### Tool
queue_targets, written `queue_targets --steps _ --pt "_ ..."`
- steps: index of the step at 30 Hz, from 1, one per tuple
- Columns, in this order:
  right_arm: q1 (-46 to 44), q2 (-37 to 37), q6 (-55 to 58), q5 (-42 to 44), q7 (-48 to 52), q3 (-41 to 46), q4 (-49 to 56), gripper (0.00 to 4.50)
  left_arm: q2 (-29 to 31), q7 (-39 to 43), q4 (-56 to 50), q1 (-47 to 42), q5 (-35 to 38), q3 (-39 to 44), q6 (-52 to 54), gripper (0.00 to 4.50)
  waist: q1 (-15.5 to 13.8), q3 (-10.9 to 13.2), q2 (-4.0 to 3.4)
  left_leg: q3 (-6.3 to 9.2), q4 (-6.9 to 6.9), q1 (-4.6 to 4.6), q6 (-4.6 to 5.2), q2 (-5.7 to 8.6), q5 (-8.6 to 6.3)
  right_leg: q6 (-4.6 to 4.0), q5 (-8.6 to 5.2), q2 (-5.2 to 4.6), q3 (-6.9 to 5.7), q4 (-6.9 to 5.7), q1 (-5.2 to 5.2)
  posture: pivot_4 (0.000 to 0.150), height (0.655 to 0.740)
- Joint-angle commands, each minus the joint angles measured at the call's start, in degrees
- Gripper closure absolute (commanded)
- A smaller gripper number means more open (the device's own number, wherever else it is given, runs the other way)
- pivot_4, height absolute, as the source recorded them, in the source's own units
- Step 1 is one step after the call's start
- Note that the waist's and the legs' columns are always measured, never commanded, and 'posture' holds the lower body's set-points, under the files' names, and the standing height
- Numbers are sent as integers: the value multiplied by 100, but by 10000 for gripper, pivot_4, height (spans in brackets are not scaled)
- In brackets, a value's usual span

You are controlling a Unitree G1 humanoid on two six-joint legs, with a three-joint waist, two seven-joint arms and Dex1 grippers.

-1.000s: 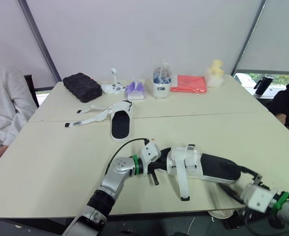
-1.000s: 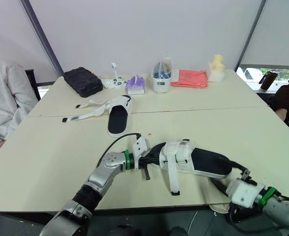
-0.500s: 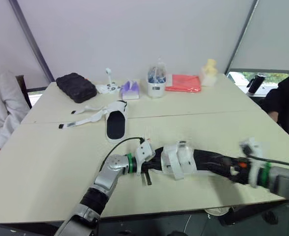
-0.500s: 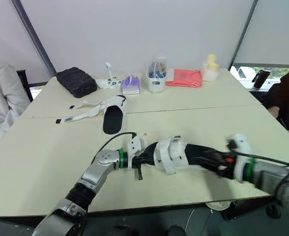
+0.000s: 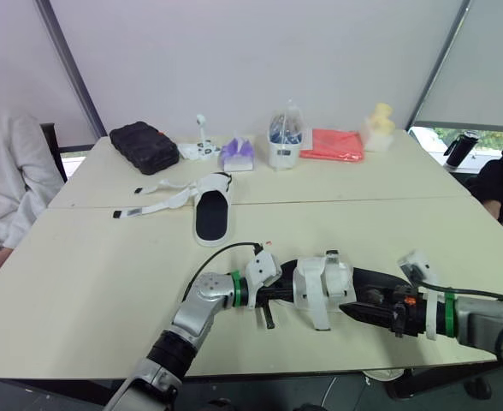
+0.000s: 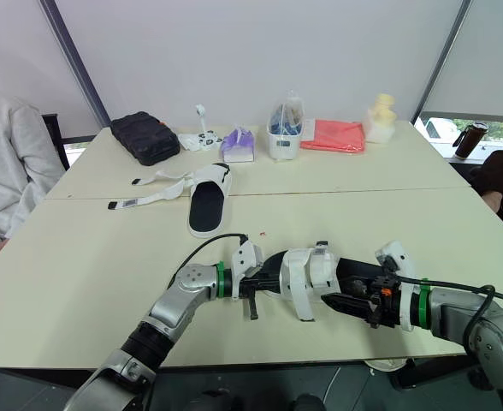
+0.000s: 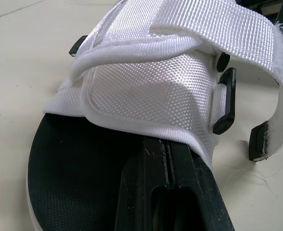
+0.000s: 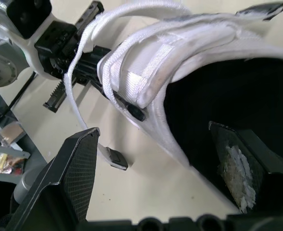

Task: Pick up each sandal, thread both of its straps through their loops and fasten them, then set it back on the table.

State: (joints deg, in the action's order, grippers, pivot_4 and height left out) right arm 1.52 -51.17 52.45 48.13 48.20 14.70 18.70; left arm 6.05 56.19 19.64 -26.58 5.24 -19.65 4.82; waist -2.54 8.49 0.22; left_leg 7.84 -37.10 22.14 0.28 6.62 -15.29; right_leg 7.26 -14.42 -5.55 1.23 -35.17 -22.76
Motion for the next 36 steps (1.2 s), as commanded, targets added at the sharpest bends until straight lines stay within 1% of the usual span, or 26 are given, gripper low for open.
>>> queue_targets --steps 1,3,4,7,10,12,15,18,22,27,33,35,36 --pt "70 -220 -182 -86 294 322 -48 5788 -14 25 288 162 -145 -274 272 45000 -7 0 0 0 -1 0 0 0 0 0 0 0 0 0 1 1500 7400" --pt "161 -356 -150 -85 477 450 -130 5788 -28 22 299 158 -149 -277 279 45000 -12 0 1 0 -3 2 0 3 0 1 0 -2 -4 2 1 1500 7400" --pt "183 -509 -85 -35 616 674 -256 5788 -32 16 302 156 -152 -277 277 45000 -13 0 0 -1 -3 2 0 3 0 1 0 -1 -4 3 1 1500 7400" --pt "184 -975 404 457 1084 1370 -418 5788 -34 9 299 149 -154 -267 269 45000 -31 3 -4 -3 -6 5 1 6 0 1 0 -3 -4 3 0 1500 7400" --pt "493 -1166 709 757 1364 1487 170 5788 -72 -17 299 120 -140 -248 220 45000 -42 3 -3 -2 -2 5 1 -3 0 0 0 0 -4 2 0 1500 7400" --pt "616 -1063 836 952 1256 1440 558 5788 -111 -51 308 93 -133 -234 208 45000 -74 4 0 4 -1 4 0 -12 0 0 0 5 -12 2 1 1500 7400" --pt "801 -536 985 1338 760 1133 1257 5788 -170 -116 318 90 -147 -229 193 45000 -135 6 3 3 -6 10 0 -9 0 0 -1 0 -13 3 0 1500 7400" --pt "860 -144 835 1142 377 743 1510 5788 -215 -166 337 106 -152 -228 197 45000 -137 5 1 3 -10 17 0 -6 0 0 -1 -3 -12 8 -2 1500 7400" --pt "729 23 560 757 162 409 1368 5788 -228 -219 338 117 -148 -206 203 45000 -132 4 0 -1 -18 18 0 1 0 0 0 -5 -11 9 -2 1500 7400" --pt "515 114 439 634 160 56 1225 5788 -229 -251 346 115 -149 -197 199 45000 -132 3 -1 0 -17 16 0 -1 0 1 0 -2 -13 8 -1 1500 7400" --pt "121 428 313 427 51 -497 954 5788 -252 -294 372 120 -150 -187 192 45000 -131 3 -2 0 -19 16 1 -1 0 1 1 -2 -13 8 -1 1500 7400" --pt "-12 615 276 368 -65 -626 834 11083 -258 -311 379 120 -154 -186 184 45000 -133 3 -2 0 -19 16 0 -1 0 0 1 -2 -13 8 -1 1500 7400" --pt "-47 676 276 367 -92 -648 801 14779 -259 -322 379 121 -158 -184 181 45000 -134 2 -3 1 -19 16 0 -1 0 0 0 -2 -13 8 -1 1500 7400"
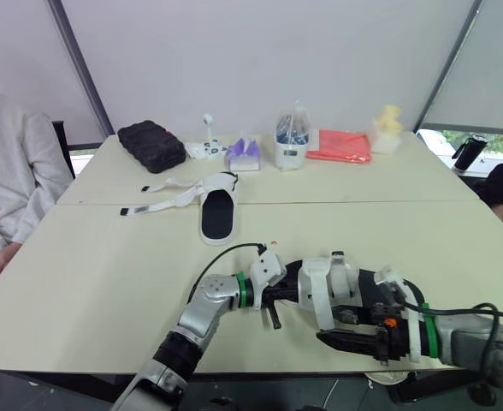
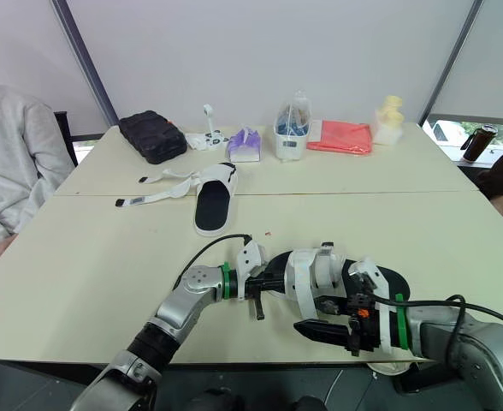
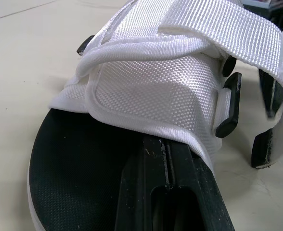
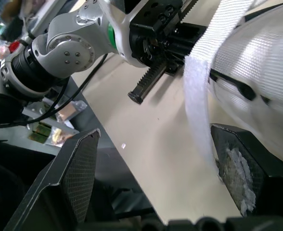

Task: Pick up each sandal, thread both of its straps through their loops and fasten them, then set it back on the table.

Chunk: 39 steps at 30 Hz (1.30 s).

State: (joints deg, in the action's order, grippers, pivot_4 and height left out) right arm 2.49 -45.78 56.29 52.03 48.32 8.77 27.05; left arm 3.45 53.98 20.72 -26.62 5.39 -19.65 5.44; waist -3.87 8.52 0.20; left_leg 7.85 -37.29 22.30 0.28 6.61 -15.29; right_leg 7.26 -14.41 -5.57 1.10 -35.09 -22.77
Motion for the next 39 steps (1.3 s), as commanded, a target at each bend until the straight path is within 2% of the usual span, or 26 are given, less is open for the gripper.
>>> queue_targets --steps 1,6,9,14,20,25,29,35,39 --pt "-162 187 -114 -32 -137 -69 -60 19282 3 -113 270 127 -176 -179 117 45000 -3 -1 -1 0 0 0 0 0 0 0 0 0 0 0 0 1500 7400" --pt "-192 221 -125 -32 -164 -86 -104 44754 -1 -142 283 124 -180 -169 117 45000 -2 -1 -2 1 0 0 0 2 0 0 0 -1 0 0 0 1500 7400" --pt "-241 231 -82 13 -203 -73 -82 44754 1 -140 272 114 -168 -162 129 45000 -1 -1 -2 1 0 0 0 2 0 0 0 0 0 0 0 1500 7400" --pt "-1300 448 500 1021 -615 458 -557 44754 -25 10 257 66 -86 -188 227 45000 11 -1 -2 1 -1 -1 0 2 0 -4 2 0 3 -1 0 1500 7400" --pt "-2364 374 850 1056 -673 394 -1421 44754 -27 29 279 52 -121 -199 212 45000 -5 0 -1 5 6 3 0 4 1 -4 3 -2 -1 1 -6 1500 7400" --pt "-2494 174 1008 847 -348 97 -1700 44754 -46 -43 301 64 -154 -190 179 45000 -7 -1 -1 4 7 10 0 5 1 -5 3 -4 0 0 -14 1500 7400" --pt "-2520 147 1358 1022 -307 143 -1914 44754 -37 -126 309 110 -157 -158 168 45000 -3 -1 -2 4 5 10 0 5 1 -7 4 -3 0 0 -13 1500 7400" --pt "-2377 278 750 290 -273 -141 -1951 44754 -55 -186 308 123 -158 -147 145 45000 -2 -2 -2 4 4 9 0 4 1 -7 4 -3 0 0 -12 1500 7400" --pt "-2470 360 601 129 -223 -109 -2061 44754 -46 -196 331 113 -162 -139 125 45000 -1 -2 -2 3 2 9 -1 5 2 -6 5 -2 0 0 -12 1500 7400"
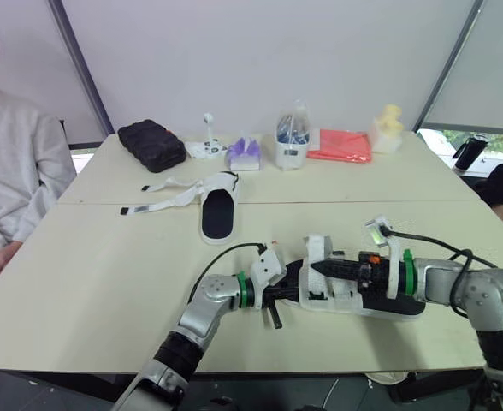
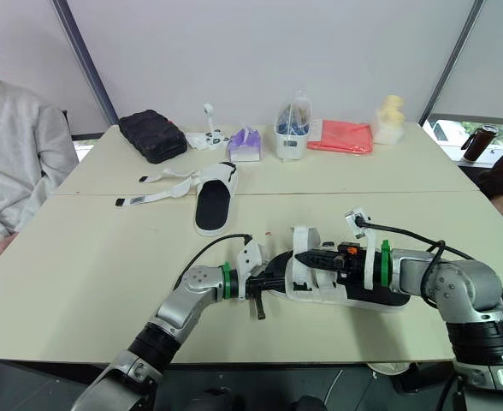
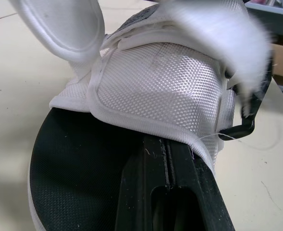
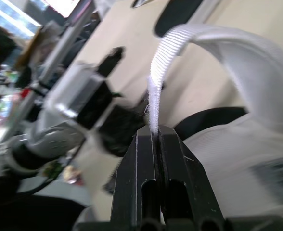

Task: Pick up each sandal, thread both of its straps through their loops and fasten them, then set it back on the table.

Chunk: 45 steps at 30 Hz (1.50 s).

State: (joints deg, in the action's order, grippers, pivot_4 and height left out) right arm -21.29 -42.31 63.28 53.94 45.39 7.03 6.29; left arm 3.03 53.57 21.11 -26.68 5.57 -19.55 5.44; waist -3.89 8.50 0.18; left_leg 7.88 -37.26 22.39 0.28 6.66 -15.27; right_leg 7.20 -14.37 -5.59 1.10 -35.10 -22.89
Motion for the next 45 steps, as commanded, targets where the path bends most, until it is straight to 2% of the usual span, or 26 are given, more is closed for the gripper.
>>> queue_targets --steps 1,12,14,17,20,26,35,45 --pt "-112 8 -76 -66 97 69 20 44754 -3 -154 297 117 -179 -147 125 45000 1 0 0 0 0 0 0 0 0 0 0 0 0 0 0 1500 7400" --pt "192 -467 -1184 -1222 966 -552 107 44754 0 -161 341 81 -179 -140 91 45000 3 0 0 -1 0 -1 -1 1 0 1 0 1 -1 0 1 1500 7400" --pt "30 -400 -1091 -1107 976 -405 -32 44754 -9 -160 357 68 -179 -144 84 45000 5 1 1 -1 -1 -2 -1 1 0 2 0 1 -1 0 2 1500 7400" --pt "-423 -144 -300 -255 775 173 -229 44754 -17 -156 385 54 -175 -140 76 45000 10 1 1 -1 -2 -2 -2 1 1 1 1 1 1 -1 2 1500 7400" --pt "-587 17 49 14 576 406 -258 44754 -28 -162 404 52 -170 -135 73 45000 -7 1 1 2 0 -1 -2 0 2 -1 3 0 2 -1 0 1500 7400" --pt "-380 23 91 -136 551 257 -139 44754 -43 -179 434 39 -174 -117 68 45000 -8 1 1 6 2 2 -2 3 1 -1 2 -3 2 2 0 1500 7400" --pt "-172 53 497 75 473 360 -10 44754 -36 -213 417 59 -158 -91 126 45000 -1 0 1 4 1 2 -2 3 1 -1 3 -2 1 1 -2 1500 7400" --pt "109 -148 -386 -1007 534 -276 -81 44754 -29 -212 437 35 -156 -76 116 45000 1 0 1 4 2 1 -2 3 1 0 2 -1 -1 1 -1 1500 7400"
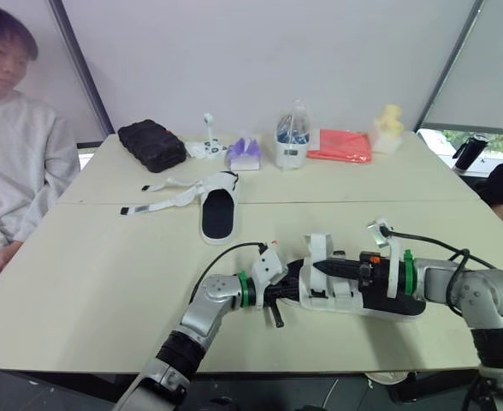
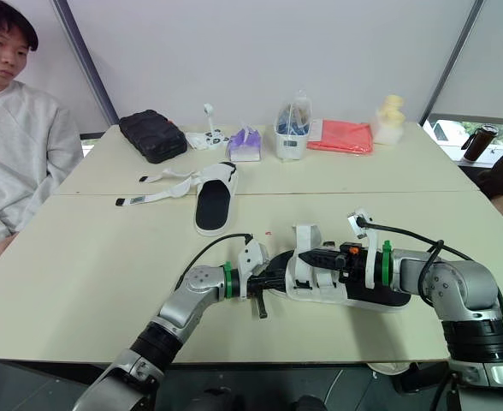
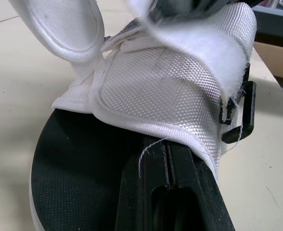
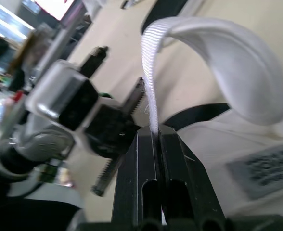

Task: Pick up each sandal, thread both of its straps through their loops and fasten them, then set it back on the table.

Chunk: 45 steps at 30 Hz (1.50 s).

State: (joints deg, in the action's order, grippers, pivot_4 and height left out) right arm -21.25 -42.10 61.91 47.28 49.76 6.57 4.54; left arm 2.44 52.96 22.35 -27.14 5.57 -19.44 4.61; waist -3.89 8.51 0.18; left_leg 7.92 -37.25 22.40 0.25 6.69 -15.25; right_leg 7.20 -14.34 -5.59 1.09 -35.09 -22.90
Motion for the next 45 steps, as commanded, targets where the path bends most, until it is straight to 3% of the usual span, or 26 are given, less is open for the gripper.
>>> queue_targets --steps 1,13,23,26,30,34,38,42,45 --pt "146 -246 -427 -524 154 -355 123 44754 30 -151 314 78 -157 -87 197 45000 -1 0 0 0 0 -1 0 0 0 0 0 0 0 0 1 1500 7400" --pt "445 -619 -939 -684 922 -507 651 44754 17 -136 378 53 -140 -79 182 45000 -5 1 3 0 3 -1 0 1 0 3 -1 -1 -2 1 2 1500 7400" --pt "496 -608 -1262 -840 676 -285 776 44754 -49 -53 544 -41 -140 -121 97 45000 -9 1 4 0 6 -1 -1 1 -1 6 -2 -2 -2 2 0 1500 7400" --pt "572 -603 -1321 -788 693 -209 890 36034 -88 -48 623 -80 -147 -122 62 45000 -8 2 5 0 4 -1 -1 1 -1 6 -2 -2 -2 2 2 1500 7400" --pt "649 -779 -1061 -544 533 355 1013 16132 -101 -20 676 -99 -137 -119 34 45000 -15 2 5 0 0 -1 -1 1 -1 5 -3 -2 -2 2 6 1500 7400" --pt "950 -1080 -277 262 501 1261 1351 16132 -91 19 728 -137 -161 -127 -25 45000 -56 2 4 0 0 3 0 5 0 6 -4 -5 -2 4 2 1500 7400" --pt "1993 -1210 416 1075 530 1779 2235 16132 -97 125 752 -168 -143 -139 -22 45000 -140 4 9 1 10 3 0 -8 -1 7 -3 1 -2 4 -4 1500 7400" --pt "2967 -743 205 866 44 1447 2831 16132 -136 299 656 -148 -85 -203 68 45000 -143 7 13 -2 10 9 -1 -13 -1 7 -3 2 -1 4 -10 1500 7400" --pt "3133 -450 -108 583 -247 1224 2832 16132 -147 417 620 -170 -62 -236 130 45000 -126 8 15 -10 8 8 -2 -12 -2 7 -3 1 2 4 -10 1500 7400"
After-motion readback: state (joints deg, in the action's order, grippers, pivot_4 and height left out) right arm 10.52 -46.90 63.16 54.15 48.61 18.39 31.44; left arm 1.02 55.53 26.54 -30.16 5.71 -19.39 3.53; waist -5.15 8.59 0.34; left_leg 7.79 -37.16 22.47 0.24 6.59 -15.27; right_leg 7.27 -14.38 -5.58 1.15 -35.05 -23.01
